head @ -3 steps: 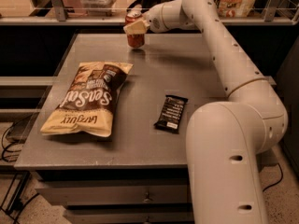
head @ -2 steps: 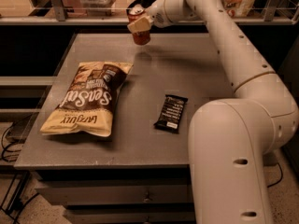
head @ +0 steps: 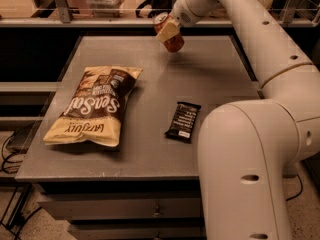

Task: Knock coke can over

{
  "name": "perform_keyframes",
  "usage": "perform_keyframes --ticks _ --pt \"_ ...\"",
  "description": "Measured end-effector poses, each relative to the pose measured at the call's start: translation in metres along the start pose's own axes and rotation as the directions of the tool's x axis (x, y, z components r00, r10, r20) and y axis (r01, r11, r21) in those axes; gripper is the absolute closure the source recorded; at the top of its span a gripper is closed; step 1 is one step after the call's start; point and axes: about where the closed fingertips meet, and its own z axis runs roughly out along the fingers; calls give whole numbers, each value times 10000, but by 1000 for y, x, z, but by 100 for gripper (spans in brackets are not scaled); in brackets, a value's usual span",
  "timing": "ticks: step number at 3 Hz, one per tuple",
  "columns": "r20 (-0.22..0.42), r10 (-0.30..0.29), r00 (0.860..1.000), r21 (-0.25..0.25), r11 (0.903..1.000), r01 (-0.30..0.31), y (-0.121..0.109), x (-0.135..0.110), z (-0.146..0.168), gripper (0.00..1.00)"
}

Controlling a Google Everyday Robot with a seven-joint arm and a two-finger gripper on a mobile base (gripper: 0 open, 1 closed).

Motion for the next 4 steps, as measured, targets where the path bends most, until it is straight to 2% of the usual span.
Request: perform_keyframes --ticks 1,2,3,4 --pt "-1634 -293 9861 -253 9994 255 4 41 -11 35" --pt "-2761 -439 9601 -663 9974 265 12 74 -16 12" --pt "-3131 -398 9489 -1163 9932 32 24 93 -16 0" --pt "-3131 -398 9489 -1165 9932 32 24 93 -16 0"
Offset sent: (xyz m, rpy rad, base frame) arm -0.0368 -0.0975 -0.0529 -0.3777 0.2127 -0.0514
